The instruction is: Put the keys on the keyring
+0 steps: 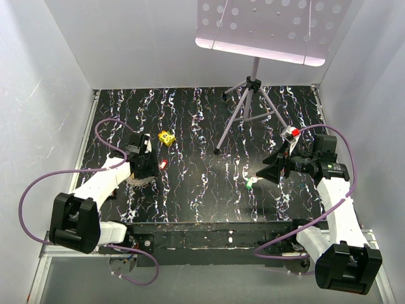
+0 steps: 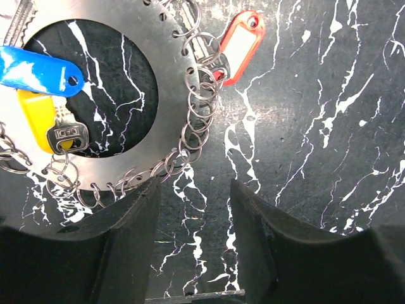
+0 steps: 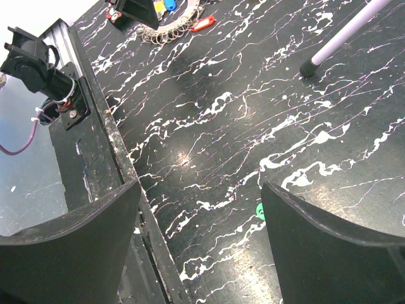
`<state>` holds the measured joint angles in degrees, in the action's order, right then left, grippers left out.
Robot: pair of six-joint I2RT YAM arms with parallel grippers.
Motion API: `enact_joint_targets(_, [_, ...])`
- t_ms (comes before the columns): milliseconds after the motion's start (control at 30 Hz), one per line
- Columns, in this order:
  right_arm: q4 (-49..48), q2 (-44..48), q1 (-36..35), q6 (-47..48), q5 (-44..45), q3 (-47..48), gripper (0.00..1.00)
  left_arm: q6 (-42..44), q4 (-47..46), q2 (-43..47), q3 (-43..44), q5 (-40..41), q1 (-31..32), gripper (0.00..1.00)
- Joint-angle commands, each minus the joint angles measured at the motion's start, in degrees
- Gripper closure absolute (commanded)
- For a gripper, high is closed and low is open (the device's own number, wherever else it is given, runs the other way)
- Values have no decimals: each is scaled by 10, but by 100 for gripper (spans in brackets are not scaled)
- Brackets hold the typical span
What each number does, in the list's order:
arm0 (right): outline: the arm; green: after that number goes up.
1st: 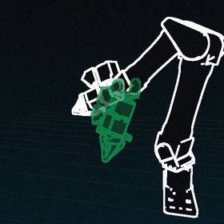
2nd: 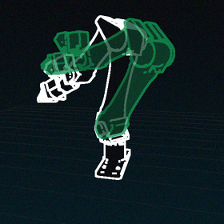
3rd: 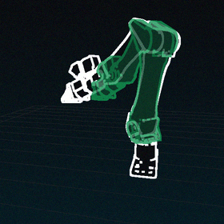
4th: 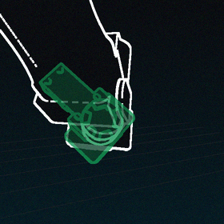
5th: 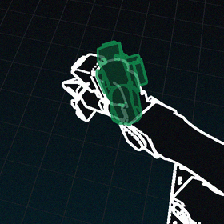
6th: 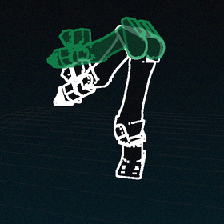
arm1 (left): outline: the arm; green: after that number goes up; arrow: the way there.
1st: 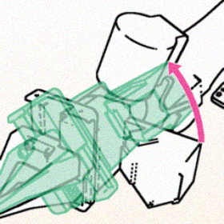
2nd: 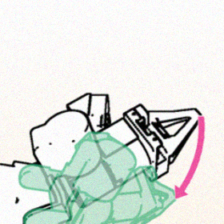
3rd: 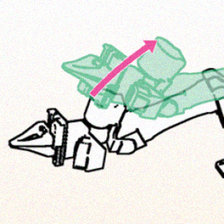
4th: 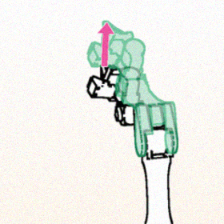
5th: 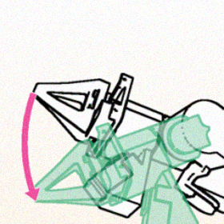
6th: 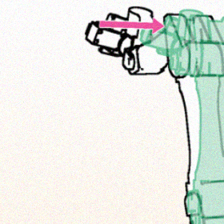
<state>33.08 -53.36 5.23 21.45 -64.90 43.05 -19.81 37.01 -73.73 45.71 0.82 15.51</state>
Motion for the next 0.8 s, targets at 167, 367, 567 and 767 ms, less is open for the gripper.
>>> enact_joint_targets(167, [4,1,0,11,-18,20,15,-17,-9,-4,-5,-27,-9,61])
enact_joint_targets(367, [7,1,0,11,-20,21,14,-32,-27,-6,-9,-25,-32,69])
enact_joint_targets(567, [14,3,0,17,-21,25,14,-26,-22,-37,-4,-26,-39,71])
enact_joint_targets(767, [17,4,0,20,-22,27,15,-24,-22,-49,-4,-29,-39,75])
